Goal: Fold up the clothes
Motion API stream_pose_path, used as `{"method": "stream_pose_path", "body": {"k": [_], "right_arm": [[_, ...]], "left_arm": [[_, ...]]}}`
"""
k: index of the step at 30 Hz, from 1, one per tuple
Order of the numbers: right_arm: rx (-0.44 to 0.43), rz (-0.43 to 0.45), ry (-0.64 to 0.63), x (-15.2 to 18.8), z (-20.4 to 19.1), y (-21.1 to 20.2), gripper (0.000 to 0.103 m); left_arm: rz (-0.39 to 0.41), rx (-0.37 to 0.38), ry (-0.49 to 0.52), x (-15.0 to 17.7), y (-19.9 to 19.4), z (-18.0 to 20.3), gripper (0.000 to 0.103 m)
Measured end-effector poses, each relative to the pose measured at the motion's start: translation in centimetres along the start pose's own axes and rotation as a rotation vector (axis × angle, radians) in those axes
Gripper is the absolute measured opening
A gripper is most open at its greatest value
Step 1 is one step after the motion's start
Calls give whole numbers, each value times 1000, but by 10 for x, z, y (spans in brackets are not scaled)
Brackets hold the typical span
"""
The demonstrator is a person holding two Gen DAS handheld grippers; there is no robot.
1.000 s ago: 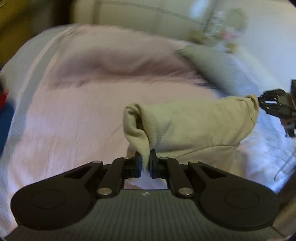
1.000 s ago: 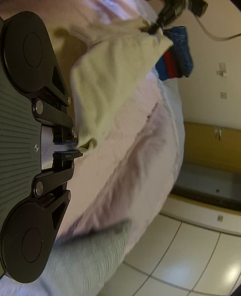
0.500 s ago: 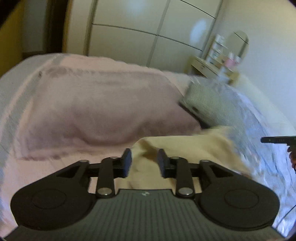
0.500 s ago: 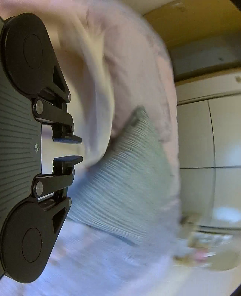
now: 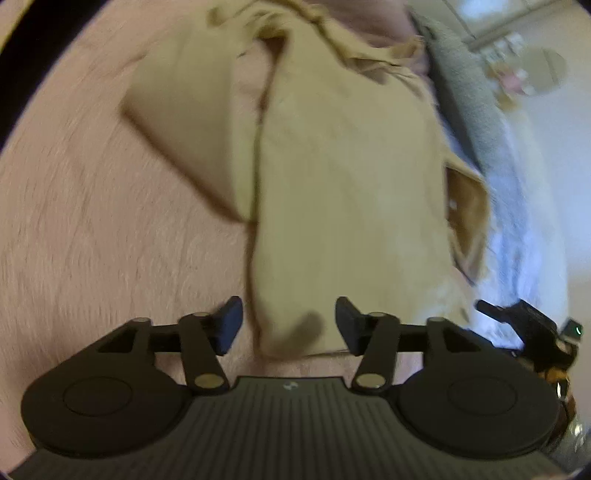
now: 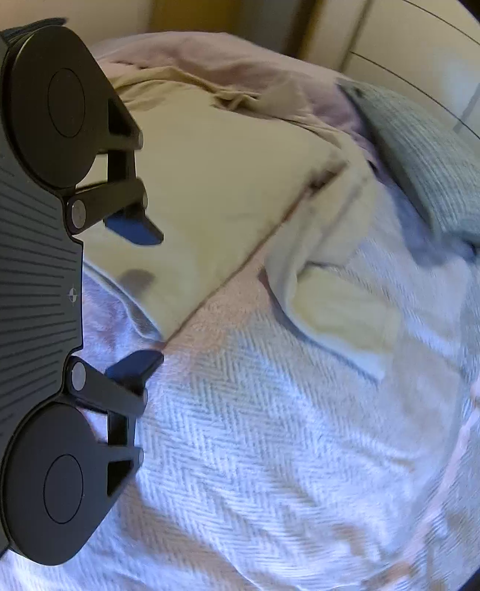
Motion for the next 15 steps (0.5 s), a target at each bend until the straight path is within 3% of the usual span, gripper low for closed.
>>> {"method": "stream_pose_path", "body": {"k": [4, 5, 6, 7, 8, 9, 15], "right_arm": [[-49, -20, 12, -8, 3, 23, 68], [-47, -21, 0, -9, 3, 29, 68], [-52, -20, -20, -9, 3, 32, 67], [-54, -20, -43, -8, 3, 34, 62], [-48, -23, -75, -3, 5, 32, 23], [-52, -33, -96, 1, 7, 29, 13], [-160, -79, -78, 7, -13, -8, 9]], "left_arm": [[42, -25, -63, 8, 15, -2, 60], [48, -16, -64, 6, 20, 1, 60], [54, -7, -64, 4, 24, 3, 51], [49, -15, -49, 3, 29, 6, 22], [34, -44, -18, 3, 33, 9, 11], [24, -69, 5, 0, 34, 13, 5], [18, -140, 52, -8, 28, 23, 4]]}}
Point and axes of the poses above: each gripper's, at about its wrist camera, not at the fingertips, and y roughly the way its jaws point, z to its right, x to its underside, the point moved 5 cm from there along y, roughly the way its jaws point, and after that the axes turned 7 degrees about y, right-handed, at the moved point
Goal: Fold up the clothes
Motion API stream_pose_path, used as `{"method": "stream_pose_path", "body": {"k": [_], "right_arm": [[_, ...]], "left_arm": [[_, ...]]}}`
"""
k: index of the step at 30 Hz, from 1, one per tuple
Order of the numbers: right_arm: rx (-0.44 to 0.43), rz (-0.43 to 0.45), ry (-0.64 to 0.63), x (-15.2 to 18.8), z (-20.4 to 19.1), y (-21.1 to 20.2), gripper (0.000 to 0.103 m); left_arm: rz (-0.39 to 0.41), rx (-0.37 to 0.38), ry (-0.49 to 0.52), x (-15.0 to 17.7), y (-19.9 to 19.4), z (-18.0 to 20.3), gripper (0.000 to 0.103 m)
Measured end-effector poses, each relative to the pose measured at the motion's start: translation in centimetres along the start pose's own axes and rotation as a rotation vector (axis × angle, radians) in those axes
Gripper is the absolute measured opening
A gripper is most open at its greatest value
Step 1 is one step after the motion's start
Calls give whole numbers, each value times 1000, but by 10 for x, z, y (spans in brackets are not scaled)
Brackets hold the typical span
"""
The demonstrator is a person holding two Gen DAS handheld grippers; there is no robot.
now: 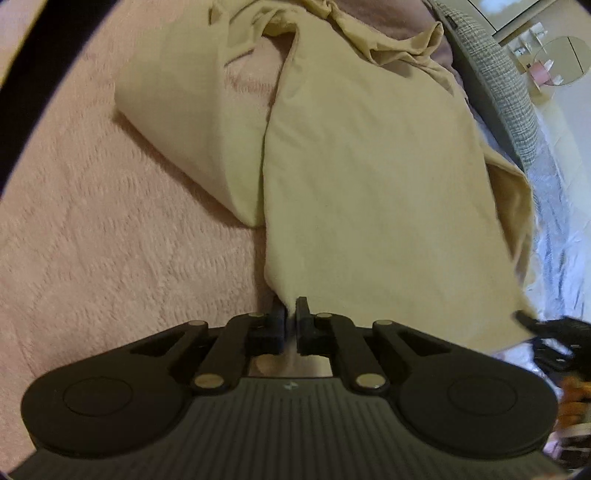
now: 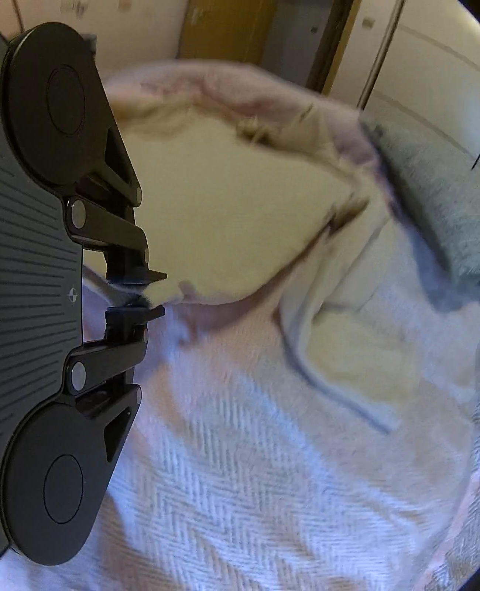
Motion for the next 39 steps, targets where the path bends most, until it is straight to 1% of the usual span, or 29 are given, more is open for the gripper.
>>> {"method": "stream_pose_path", "body": {"k": [2, 5, 8, 9, 11, 12, 14, 17, 18, 21, 22, 23, 25, 26, 27, 28, 30, 31, 32, 33, 34, 35, 36, 37, 39], "right_arm": [[-49, -20, -26, 1, -18, -16, 9], [-98, -44, -53, 2, -42, -37, 8], [-178, -53, -84, 3, -69, -56, 6], [-207, -55, -98, 4, -78, -63, 5], [-261, -59, -125, 6, -94, -74, 5], [-270, -65, -127, 10, -95, -76, 5], [-256, -75, -89, 16, -87, -75, 5], [-227, -77, 16, 30, -58, -86, 4], [-194, -71, 35, 37, -42, -90, 4], [-28, -68, 28, 57, 6, -91, 4], [26, -91, 38, 62, 24, -85, 4], [84, -113, 39, 67, 41, -78, 4], [222, -151, 2, 72, 70, -62, 5], [304, -165, -36, 72, 76, -56, 8], [362, -172, -72, 70, 79, -51, 11], [365, -164, -96, 67, 77, -50, 14], [342, -125, -106, 57, 68, -53, 28], [334, -108, -105, 52, 63, -53, 31], [324, -91, -101, 48, 59, -52, 37], [317, -76, -95, 44, 56, -50, 42], [313, -67, -86, 42, 54, -47, 43], [310, -67, -77, 41, 51, -43, 43], [306, -74, -64, 41, 49, -37, 43], [300, -81, -50, 41, 46, -31, 44], [290, -95, -24, 43, 38, -17, 44]], "left_arm": [[0, 3, -35, -1, -3, -2, 4], [19, 18, -100, -3, -9, -6, 4], [20, 69, -232, -8, -9, -21, 4], [17, 81, -261, -8, -6, -25, 4], [8, 82, -277, -6, -1, -29, 4], [4, 83, -285, -5, 2, -31, 4], [-16, 75, -275, 0, 2, -29, 4], [-46, 70, -270, 12, -12, -42, 4], [-58, 61, -257, 18, -16, -44, 4], [-97, 26, -187, 46, -20, -31, 4], [-96, 15, -175, 54, -24, -27, 4], [-87, 3, -167, 61, -28, -25, 4], [-67, -24, -147, 67, -39, -23, 6], [-57, -42, -132, 67, -46, -23, 6], [-43, -66, -111, 64, -52, -23, 11], [-28, -96, -84, 60, -58, -24, 19], [21, -164, -22, 51, -74, -27, 27], [53, -183, -4, 45, -84, -34, 29], [83, -192, -7, 35, -87, -40, 33], [110, -197, -22, 27, -86, -43, 40], [131, -201, -42, 14, -79, -43, 46], [140, -199, -61, 2, -68, -44, 48], [136, -199, -75, -5, -59, -50, 49], [129, -210, -89, -17, -43, -48, 48], [148, -201, -112, -35, -24, -46, 48]]}}
Point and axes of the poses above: each gripper's, at about its wrist camera, not at the fingertips, and y roughly the way its jaws point, z to its right, x to its underside, the point moved 5 cm from there along y, roughly the way its jaws point, and after that the axes turned 7 degrees about y, right-handed, at the moved point
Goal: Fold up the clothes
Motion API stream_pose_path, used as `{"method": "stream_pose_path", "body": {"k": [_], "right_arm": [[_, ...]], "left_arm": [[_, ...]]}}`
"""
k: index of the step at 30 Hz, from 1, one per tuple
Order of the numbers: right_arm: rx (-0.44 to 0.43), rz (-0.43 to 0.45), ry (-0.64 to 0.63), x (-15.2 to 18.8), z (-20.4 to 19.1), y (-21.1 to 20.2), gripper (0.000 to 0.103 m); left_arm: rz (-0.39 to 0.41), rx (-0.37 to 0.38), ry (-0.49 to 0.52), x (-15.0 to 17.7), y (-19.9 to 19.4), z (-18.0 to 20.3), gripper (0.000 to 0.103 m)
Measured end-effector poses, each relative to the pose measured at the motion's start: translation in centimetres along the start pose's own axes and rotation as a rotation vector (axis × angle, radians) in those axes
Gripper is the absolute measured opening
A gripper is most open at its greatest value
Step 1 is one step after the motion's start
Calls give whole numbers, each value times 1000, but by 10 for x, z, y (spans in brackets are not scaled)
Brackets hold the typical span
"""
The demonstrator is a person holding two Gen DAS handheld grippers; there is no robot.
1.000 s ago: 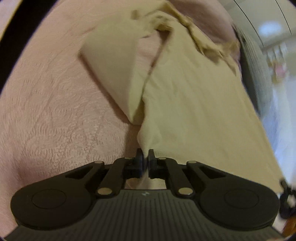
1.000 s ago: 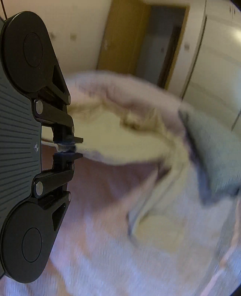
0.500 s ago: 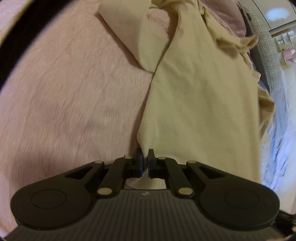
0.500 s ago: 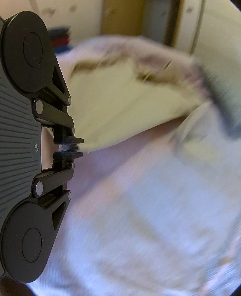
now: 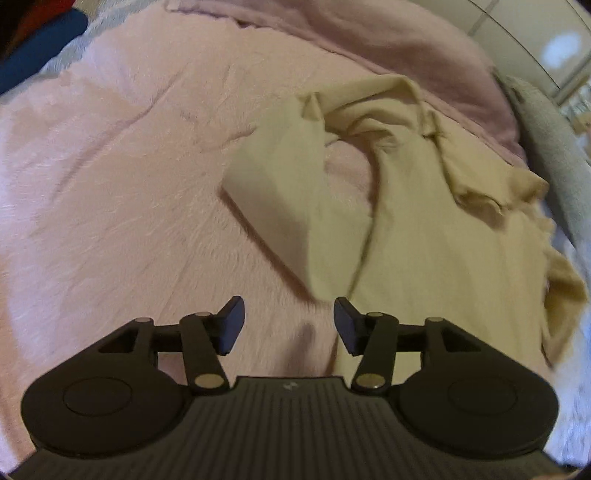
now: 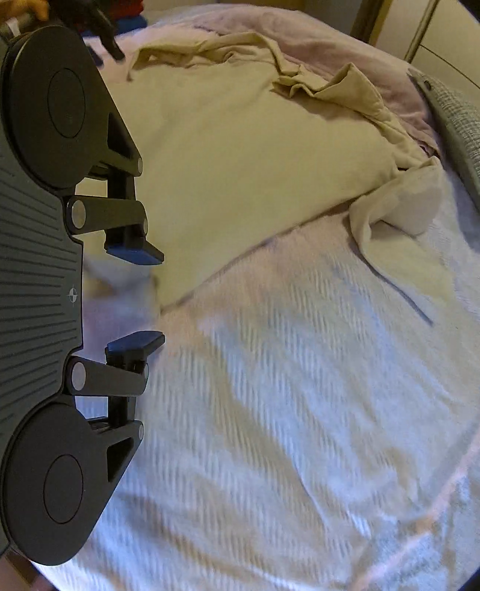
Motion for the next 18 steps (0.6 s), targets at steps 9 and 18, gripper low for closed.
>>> {"method": "stream_pose_path", "body": {"k": [9, 18], "right_arm": [[64, 95, 38, -35, -13, -14, 44], [73, 213, 14, -66, -46, -27, 44]], "left_arm": [[117, -48, 128, -100, -25, -27, 1], [262, -342, 216, -247, -94, -143, 35]]}}
Point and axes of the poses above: each gripper's, at about its wrist camera, not at the fingertips, and y roughly the way its jaws point, z to its right, x to its underside, the point moved 5 cm from there along y, roughly the way its jaws point, and after that the axes turned 7 degrees about y, right-handed, at the moved point
